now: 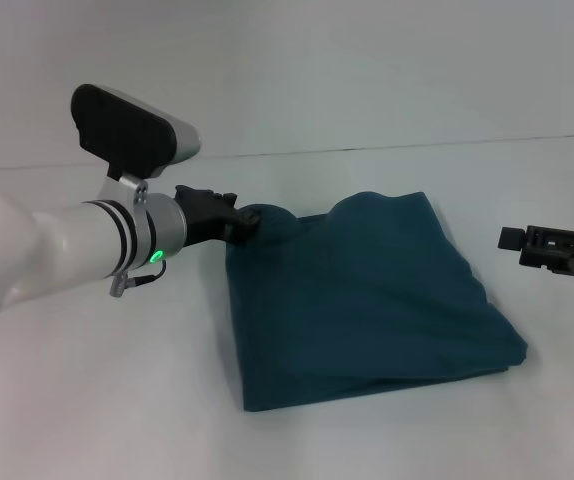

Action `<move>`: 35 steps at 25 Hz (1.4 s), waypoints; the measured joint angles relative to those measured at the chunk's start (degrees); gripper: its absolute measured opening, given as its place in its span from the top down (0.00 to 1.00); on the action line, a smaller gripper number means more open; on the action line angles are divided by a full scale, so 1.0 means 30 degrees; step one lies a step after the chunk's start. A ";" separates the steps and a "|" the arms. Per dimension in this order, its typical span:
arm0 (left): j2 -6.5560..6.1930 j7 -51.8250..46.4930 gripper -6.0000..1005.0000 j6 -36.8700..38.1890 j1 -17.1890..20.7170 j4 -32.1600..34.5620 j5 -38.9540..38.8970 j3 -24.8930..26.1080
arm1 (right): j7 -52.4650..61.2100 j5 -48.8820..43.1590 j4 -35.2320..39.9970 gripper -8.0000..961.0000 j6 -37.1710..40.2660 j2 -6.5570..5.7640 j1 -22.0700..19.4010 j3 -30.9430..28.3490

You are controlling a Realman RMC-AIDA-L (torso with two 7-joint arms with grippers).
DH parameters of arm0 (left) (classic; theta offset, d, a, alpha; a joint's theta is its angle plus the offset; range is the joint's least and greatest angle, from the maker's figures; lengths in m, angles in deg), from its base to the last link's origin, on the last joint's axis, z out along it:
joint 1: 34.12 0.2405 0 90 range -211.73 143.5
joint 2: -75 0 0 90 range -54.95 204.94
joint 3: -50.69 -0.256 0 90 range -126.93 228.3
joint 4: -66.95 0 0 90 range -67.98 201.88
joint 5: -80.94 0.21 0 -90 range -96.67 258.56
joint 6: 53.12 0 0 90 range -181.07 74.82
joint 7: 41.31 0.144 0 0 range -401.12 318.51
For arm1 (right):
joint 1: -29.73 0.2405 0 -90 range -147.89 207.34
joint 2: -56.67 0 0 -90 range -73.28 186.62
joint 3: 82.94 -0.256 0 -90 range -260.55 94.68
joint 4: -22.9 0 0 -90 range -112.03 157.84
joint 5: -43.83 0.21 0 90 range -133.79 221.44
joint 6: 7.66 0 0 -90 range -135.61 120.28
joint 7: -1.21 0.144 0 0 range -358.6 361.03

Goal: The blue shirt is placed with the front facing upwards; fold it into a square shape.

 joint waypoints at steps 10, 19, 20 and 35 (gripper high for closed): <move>0.0034 -0.0292 0.64 -0.0361 0.0213 -0.0186 -0.0077 -0.0309 | -0.0086 -0.0063 -0.0142 0.21 -0.0225 0.0039 -0.0068 0.0070; -0.0163 -0.1290 0.64 0.1954 0.0598 0.0208 0.0199 0.0556 | -0.0087 -0.0083 -0.0143 0.21 -0.0314 0.0040 -0.0164 0.0020; -0.0171 -0.1291 0.64 0.2496 0.0690 0.0372 0.0352 0.0898 | -0.0086 -0.0081 -0.0142 0.21 -0.0266 0.0033 -0.0180 0.0011; -0.0118 -0.1312 0.64 0.3227 0.1345 0.1291 0.1637 0.2003 | 0.0063 -0.0083 -0.0142 0.21 -0.0366 0.0067 -0.0151 -0.0007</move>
